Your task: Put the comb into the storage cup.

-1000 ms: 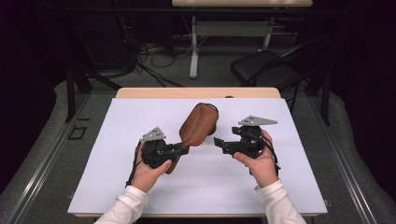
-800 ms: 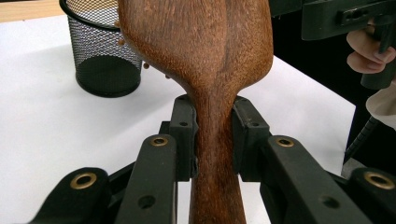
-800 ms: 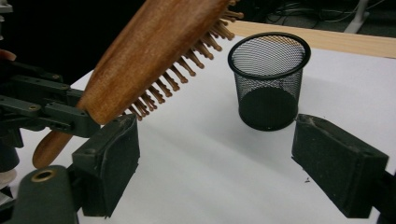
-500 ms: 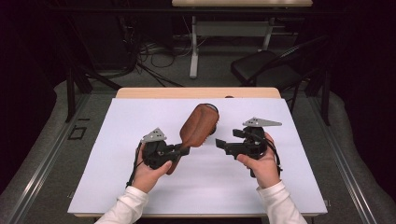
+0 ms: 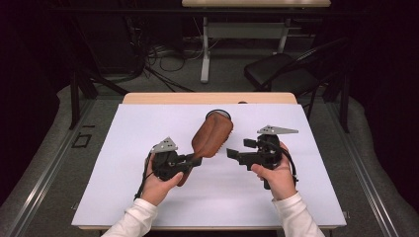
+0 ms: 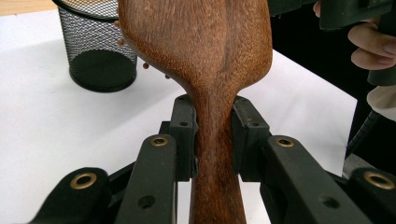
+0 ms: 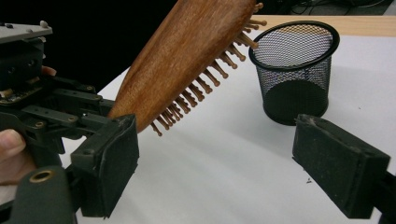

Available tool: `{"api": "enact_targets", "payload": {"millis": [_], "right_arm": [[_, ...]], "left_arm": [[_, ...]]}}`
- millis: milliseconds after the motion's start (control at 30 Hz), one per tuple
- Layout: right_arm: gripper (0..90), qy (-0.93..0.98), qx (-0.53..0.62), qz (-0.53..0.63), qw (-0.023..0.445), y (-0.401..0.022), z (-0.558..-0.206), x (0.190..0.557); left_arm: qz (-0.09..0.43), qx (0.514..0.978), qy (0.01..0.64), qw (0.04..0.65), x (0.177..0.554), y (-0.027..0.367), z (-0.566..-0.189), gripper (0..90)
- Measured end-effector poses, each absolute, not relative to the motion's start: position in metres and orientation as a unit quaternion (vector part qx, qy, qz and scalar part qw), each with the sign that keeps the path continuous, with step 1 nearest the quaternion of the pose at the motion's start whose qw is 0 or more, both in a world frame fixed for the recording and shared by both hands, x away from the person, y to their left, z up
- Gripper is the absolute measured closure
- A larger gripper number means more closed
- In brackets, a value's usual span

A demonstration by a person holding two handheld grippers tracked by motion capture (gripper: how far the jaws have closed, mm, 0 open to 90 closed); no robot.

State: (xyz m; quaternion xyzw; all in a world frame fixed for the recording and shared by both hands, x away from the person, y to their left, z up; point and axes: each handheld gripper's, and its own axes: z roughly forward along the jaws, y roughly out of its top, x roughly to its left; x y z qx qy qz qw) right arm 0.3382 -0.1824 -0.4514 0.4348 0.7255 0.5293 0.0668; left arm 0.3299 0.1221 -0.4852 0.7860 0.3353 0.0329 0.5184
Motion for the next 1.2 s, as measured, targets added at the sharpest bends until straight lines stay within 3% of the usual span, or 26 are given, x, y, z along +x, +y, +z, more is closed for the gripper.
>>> {"api": "enact_targets", "payload": {"millis": [367,1200], "right_arm": [[14.3,0.713,0.439,0.545,0.031,-0.182,-0.454,0.340],[14.4,0.711,0.441,0.548,0.001,-0.178,-0.460,0.342]], "left_arm": [[0.025,0.796,0.321,0.513,0.325,0.112,-0.490,73.2],[0.005,0.805,0.292,0.517,0.313,0.095,-0.492,73.2]]}}
